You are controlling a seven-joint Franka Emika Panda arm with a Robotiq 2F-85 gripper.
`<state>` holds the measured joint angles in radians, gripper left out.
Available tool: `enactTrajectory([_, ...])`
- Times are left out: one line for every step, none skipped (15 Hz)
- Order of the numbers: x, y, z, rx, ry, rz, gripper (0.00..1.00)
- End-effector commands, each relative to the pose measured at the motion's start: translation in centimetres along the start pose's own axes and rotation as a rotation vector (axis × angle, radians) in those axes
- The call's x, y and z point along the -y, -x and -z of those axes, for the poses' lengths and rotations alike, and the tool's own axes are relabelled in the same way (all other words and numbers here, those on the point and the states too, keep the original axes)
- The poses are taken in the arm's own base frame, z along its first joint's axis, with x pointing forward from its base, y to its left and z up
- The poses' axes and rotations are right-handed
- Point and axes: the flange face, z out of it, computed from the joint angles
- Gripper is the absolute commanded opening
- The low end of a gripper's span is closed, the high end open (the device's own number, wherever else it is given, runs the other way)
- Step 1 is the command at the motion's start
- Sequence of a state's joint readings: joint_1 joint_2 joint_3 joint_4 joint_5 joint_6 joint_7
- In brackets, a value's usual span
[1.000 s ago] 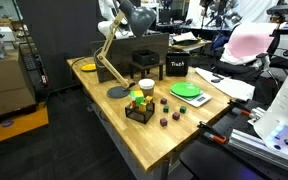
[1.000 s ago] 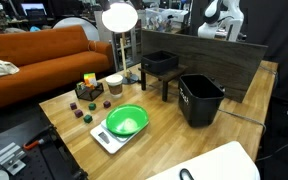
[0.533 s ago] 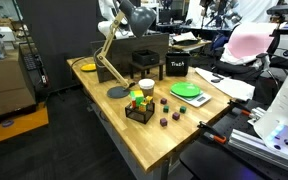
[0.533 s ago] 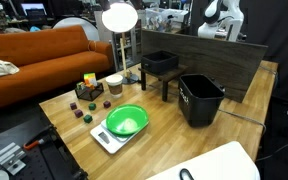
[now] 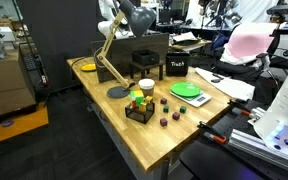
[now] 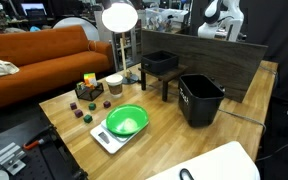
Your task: Move the black waste bin forward
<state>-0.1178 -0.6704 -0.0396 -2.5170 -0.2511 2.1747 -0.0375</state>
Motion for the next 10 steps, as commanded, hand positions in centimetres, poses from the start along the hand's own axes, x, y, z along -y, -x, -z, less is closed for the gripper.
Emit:
enactTrajectory([0.6,-2.0,-0.3,-0.051,-0.007,0.007,1.00])
enactTrajectory([0.8,-2.7,-0.5,-0.067,-0.006,0.005,1.00])
enactTrajectory([1.2,-3.2,-0.8,-0.074,-0.005,0.007,1.00])
enactTrajectory([1.5,-3.7,-1.4,-0.072,-0.006,0.011,1.00])
enactTrajectory([1.7,-4.0,-1.9,-0.064,-0.005,0.013,1.00])
enactTrajectory([1.6,-2.8,-1.4,-0.062,-0.008,0.018,1.00])
enactTrajectory([1.8,-3.2,-1.9,-0.057,-0.009,0.021,1.00])
enactTrajectory([1.9,-3.5,-2.2,-0.053,-0.010,0.022,1.00])
enactTrajectory([1.9,-3.6,-2.2,-0.053,-0.010,0.022,1.00])
enactTrajectory([1.8,-3.7,-2.1,-0.056,-0.009,0.022,1.00])
